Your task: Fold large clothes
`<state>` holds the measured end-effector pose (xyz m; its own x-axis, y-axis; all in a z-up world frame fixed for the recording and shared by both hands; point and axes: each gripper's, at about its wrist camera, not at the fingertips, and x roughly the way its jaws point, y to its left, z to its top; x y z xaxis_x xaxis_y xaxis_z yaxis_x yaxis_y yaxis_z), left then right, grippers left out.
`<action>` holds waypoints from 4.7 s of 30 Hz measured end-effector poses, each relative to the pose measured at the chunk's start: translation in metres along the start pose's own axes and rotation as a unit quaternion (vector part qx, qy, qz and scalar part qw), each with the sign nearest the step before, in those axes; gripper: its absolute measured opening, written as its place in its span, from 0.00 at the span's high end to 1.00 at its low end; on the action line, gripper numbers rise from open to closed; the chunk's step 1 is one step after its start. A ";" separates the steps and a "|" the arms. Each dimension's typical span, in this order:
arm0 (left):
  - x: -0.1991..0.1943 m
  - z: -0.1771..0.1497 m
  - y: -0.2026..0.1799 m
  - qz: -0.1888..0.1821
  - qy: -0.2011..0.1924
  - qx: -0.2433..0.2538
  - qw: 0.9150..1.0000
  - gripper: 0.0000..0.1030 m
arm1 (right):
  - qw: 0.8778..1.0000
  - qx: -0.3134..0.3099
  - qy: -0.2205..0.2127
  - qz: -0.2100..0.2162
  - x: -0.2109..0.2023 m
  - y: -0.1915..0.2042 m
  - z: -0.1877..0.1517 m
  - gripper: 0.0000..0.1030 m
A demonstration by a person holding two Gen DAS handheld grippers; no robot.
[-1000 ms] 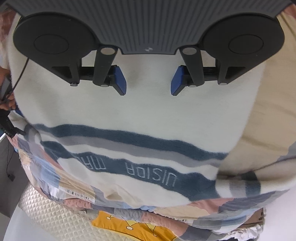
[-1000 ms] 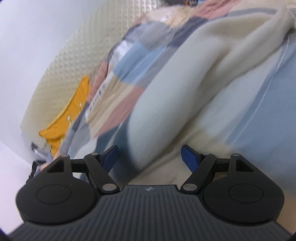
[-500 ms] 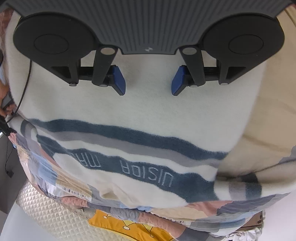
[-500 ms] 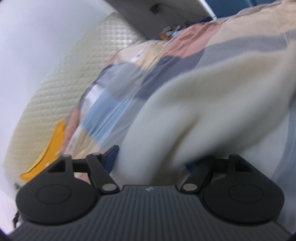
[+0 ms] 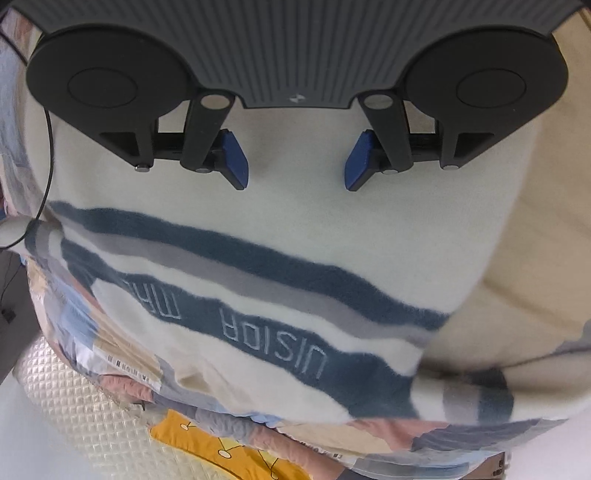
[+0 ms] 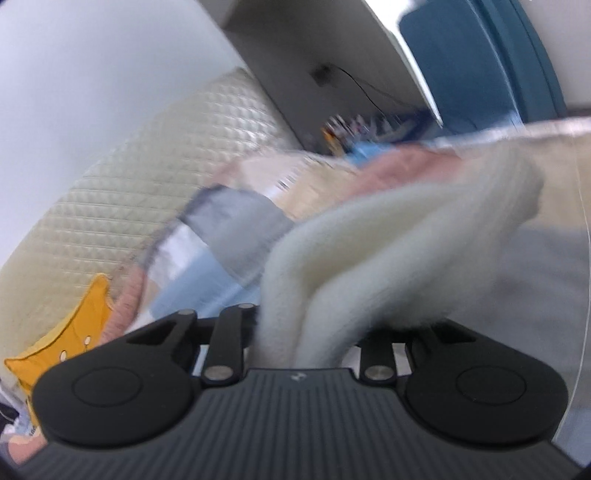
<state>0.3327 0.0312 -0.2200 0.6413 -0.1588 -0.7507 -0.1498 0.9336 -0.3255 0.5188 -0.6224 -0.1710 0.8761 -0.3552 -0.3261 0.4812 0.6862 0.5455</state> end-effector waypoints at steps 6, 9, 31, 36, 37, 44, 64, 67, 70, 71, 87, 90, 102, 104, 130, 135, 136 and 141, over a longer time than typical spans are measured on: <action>-0.010 0.001 0.012 -0.018 0.002 -0.029 0.999 0.38 | 0.994 -0.092 -0.036 0.055 -0.061 0.095 0.029 0.71; -0.018 0.001 0.021 -0.034 0.014 -0.040 0.999 0.37 | 0.984 -0.149 -0.047 0.084 -0.099 0.145 0.031 0.71; -0.053 0.015 0.072 -0.051 -0.015 -0.097 0.994 0.37 | 0.790 -0.564 0.052 0.235 -0.312 0.296 -0.312 0.71; -0.045 0.019 0.080 -0.046 -0.020 -0.071 0.996 0.37 | 0.786 -0.565 0.120 0.220 -0.294 0.285 -0.353 0.71; -0.043 0.020 0.080 -0.046 -0.020 -0.066 0.997 0.37 | 0.787 -0.561 0.132 0.218 -0.291 0.284 -0.354 0.70; -0.047 0.022 0.075 -0.055 -0.052 -0.047 0.996 0.37 | 0.774 -0.546 0.185 0.262 -0.307 0.273 -0.333 0.28; -0.057 0.007 0.038 -0.109 -0.062 -0.004 0.992 0.38 | 0.875 -0.307 0.270 0.260 -0.298 0.203 -0.256 0.28; -0.044 0.005 0.031 -0.105 -0.046 0.008 0.993 0.38 | 0.880 -0.285 0.275 0.264 -0.281 0.204 -0.255 0.28; -0.032 0.002 0.026 -0.104 -0.028 0.018 0.994 0.38 | 0.878 -0.235 0.308 0.280 -0.265 0.201 -0.262 0.36; -0.028 0.001 0.025 -0.105 -0.021 0.018 0.994 0.38 | 0.876 -0.226 0.317 0.284 -0.261 0.201 -0.268 0.41; -0.015 -0.002 0.030 -0.133 0.033 0.011 0.990 0.53 | 0.877 -0.218 0.326 0.278 -0.281 0.179 -0.267 0.88; -0.013 -0.005 0.029 -0.145 0.044 -0.001 0.989 0.57 | 0.884 -0.212 0.337 0.245 -0.286 0.164 -0.270 0.88; -0.050 -0.018 0.008 -0.074 -0.015 0.055 0.996 0.58 | 0.879 -0.301 0.320 0.185 -0.295 0.163 -0.282 0.62; -0.063 -0.020 0.008 -0.077 -0.034 0.056 0.995 0.58 | 0.886 -0.295 0.314 0.173 -0.295 0.159 -0.274 0.52; -0.021 -0.035 -0.011 -0.017 -0.025 0.097 0.995 0.58 | 0.860 -0.346 0.289 0.239 -0.288 0.182 -0.307 0.54; -0.029 -0.036 -0.013 -0.001 -0.037 0.088 0.995 0.58 | 0.862 -0.342 0.287 0.241 -0.291 0.181 -0.307 0.54; -0.032 -0.036 -0.011 0.002 -0.041 0.081 0.996 0.58 | 0.865 -0.332 0.287 0.242 -0.292 0.180 -0.305 0.53; -0.057 -0.027 0.006 0.025 -0.071 0.040 0.996 0.58 | 0.869 -0.317 0.287 0.250 -0.298 0.180 -0.300 0.53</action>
<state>0.2753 0.0376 -0.1949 0.7349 -0.0703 -0.6745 -0.1266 0.9629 -0.2383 0.3356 -0.2026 -0.2067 0.7235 0.3394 -0.6011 -0.2285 0.9395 0.2554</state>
